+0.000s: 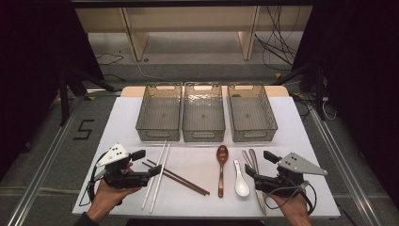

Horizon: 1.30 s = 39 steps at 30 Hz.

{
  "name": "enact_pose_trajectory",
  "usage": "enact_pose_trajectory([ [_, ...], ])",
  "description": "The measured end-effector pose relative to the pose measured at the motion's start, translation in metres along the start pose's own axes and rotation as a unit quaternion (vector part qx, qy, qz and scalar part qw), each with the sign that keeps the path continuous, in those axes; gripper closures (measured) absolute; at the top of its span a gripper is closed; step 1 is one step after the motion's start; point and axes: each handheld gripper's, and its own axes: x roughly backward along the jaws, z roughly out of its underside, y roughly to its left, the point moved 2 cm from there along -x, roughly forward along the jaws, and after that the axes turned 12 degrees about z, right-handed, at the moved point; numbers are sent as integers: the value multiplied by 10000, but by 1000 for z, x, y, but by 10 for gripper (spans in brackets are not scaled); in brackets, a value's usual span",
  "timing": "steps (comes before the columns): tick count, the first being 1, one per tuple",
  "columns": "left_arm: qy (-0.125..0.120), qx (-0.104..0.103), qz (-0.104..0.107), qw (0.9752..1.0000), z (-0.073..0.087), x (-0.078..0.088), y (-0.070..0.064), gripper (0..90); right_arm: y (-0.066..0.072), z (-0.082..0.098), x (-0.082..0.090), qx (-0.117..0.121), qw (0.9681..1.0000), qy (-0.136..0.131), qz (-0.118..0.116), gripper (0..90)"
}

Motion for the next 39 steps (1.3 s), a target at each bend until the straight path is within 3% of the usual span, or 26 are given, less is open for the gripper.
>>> enact_pose_trajectory([
  [18,129,-36,21,9999,1,-2,1,154,1,-1,-1,29,10000,29,71,225],
  [28,209,58,-16,9998,1,-4,3,154,0,0,-1,26,9999,70,96,226],
  [39,797,186,-393,9959,1,-7,9,220,-1,0,-2,17,9999,84,109,227],
])
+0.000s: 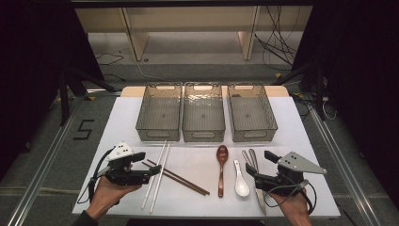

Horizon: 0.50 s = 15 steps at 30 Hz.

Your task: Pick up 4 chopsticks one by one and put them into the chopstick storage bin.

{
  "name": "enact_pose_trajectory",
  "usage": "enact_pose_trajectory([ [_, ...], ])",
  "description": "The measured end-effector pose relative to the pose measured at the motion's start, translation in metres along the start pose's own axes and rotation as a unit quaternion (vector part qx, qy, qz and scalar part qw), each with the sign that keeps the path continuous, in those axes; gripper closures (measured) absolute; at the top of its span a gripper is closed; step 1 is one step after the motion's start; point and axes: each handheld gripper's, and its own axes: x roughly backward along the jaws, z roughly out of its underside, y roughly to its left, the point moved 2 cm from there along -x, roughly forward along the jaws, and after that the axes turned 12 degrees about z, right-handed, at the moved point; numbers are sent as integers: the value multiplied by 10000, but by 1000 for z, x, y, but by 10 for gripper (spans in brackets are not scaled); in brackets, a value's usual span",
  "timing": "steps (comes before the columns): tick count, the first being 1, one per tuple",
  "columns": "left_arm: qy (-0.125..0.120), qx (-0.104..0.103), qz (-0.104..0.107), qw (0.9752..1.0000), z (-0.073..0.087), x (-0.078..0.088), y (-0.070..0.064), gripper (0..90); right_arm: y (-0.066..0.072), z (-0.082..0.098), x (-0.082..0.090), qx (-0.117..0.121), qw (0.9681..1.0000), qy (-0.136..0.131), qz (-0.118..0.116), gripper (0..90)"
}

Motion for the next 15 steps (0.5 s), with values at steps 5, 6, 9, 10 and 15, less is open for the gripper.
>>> enact_pose_trajectory([
  [5,460,191,-132,9987,2,-7,4,236,0,0,-1,9,10000,5,7,230],
  [6,559,210,-174,9981,2,-8,5,243,0,0,-1,10,10000,9,4,230],
  [9,778,327,-268,9961,3,-12,8,273,0,0,0,14,10000,-25,-31,232],
  [10,916,363,-300,9947,5,-14,11,280,0,0,0,16,10000,-38,-39,233],
  [15,1439,598,-532,9863,12,-24,24,315,1,0,-1,36,10000,-24,-61,233],
])
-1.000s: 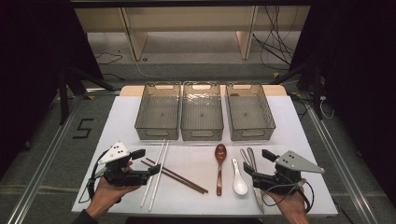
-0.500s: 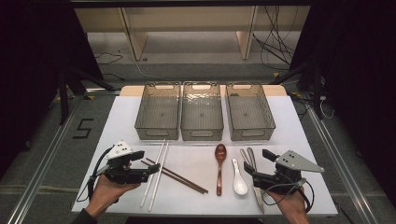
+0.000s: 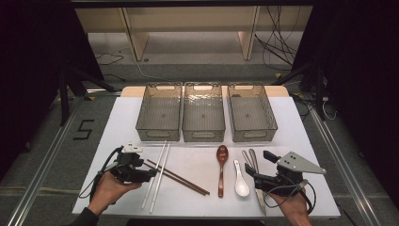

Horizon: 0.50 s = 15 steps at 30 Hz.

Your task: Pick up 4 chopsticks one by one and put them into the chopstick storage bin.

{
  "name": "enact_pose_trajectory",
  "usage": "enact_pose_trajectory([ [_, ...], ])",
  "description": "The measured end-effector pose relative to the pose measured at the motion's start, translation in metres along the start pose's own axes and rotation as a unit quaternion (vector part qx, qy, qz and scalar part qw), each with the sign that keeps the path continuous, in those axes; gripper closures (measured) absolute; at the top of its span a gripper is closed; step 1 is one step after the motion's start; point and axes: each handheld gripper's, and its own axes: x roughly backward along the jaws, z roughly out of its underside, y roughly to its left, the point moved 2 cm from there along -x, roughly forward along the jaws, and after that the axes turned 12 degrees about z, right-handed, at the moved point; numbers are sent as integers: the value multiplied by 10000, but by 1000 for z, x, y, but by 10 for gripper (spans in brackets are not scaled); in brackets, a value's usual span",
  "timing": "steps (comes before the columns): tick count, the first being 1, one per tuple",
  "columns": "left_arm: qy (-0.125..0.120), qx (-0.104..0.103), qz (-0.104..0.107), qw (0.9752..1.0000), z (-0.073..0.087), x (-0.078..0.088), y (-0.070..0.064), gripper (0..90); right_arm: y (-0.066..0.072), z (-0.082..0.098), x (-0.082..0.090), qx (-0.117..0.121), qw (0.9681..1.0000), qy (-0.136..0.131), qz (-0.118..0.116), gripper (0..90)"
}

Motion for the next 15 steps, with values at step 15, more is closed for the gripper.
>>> enact_pose_trajectory([
  [15,963,3,-72,9953,0,-30,10,533,1,1,-1,36,10000,43,-62,246],
])
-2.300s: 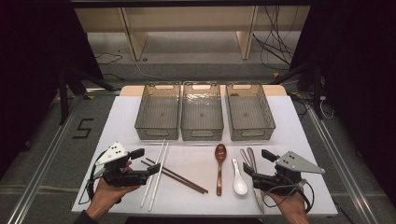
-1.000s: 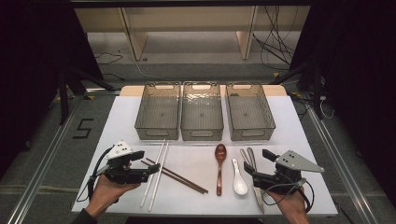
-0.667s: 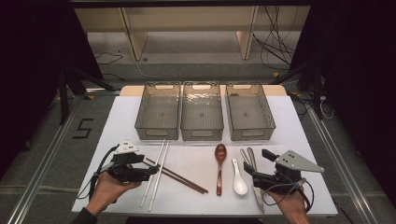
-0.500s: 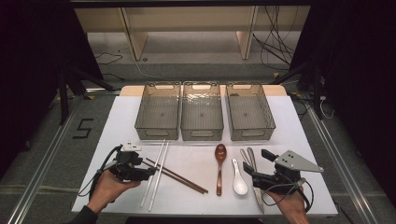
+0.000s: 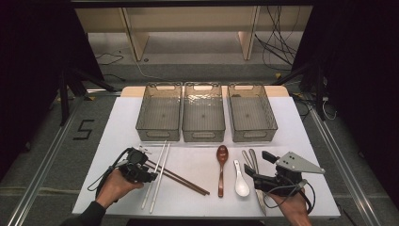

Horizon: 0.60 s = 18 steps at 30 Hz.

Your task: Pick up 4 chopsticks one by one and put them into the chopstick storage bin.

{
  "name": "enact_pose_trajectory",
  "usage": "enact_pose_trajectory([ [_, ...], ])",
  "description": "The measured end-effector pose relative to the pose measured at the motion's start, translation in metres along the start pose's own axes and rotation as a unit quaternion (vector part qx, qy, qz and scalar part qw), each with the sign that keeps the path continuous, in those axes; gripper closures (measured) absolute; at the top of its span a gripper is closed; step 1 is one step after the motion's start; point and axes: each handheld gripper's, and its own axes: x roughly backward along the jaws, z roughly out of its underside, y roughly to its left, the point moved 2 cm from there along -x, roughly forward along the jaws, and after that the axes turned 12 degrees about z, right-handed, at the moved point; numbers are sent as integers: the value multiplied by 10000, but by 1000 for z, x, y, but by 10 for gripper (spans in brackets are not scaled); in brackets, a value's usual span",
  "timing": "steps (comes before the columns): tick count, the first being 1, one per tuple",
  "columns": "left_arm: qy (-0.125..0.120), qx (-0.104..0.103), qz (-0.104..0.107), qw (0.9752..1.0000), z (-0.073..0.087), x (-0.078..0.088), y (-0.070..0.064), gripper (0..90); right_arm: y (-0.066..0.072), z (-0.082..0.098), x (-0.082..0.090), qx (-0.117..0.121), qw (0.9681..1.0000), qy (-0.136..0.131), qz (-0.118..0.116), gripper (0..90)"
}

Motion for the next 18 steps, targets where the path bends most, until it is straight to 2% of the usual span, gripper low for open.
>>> enact_pose_trajectory([
  [3,100,-13,65,9999,-2,-5,2,573,0,0,0,-12,10000,-1,-16,247],
  [5,109,-27,60,9999,-2,-5,1,595,0,0,0,-10,10000,0,-13,249],
  [10,313,-86,48,9995,-2,-11,1,641,-1,1,0,-23,10000,23,7,253],
  [12,410,-162,-19,9990,-2,-12,1,656,-1,1,-1,-26,10000,29,4,254],
  [13,489,-203,11,9986,-2,-14,0,666,-1,1,-1,-30,10000,26,0,254],
  [18,533,-202,13,9984,-2,-15,1,711,-1,1,0,-24,10000,32,2,257],
])
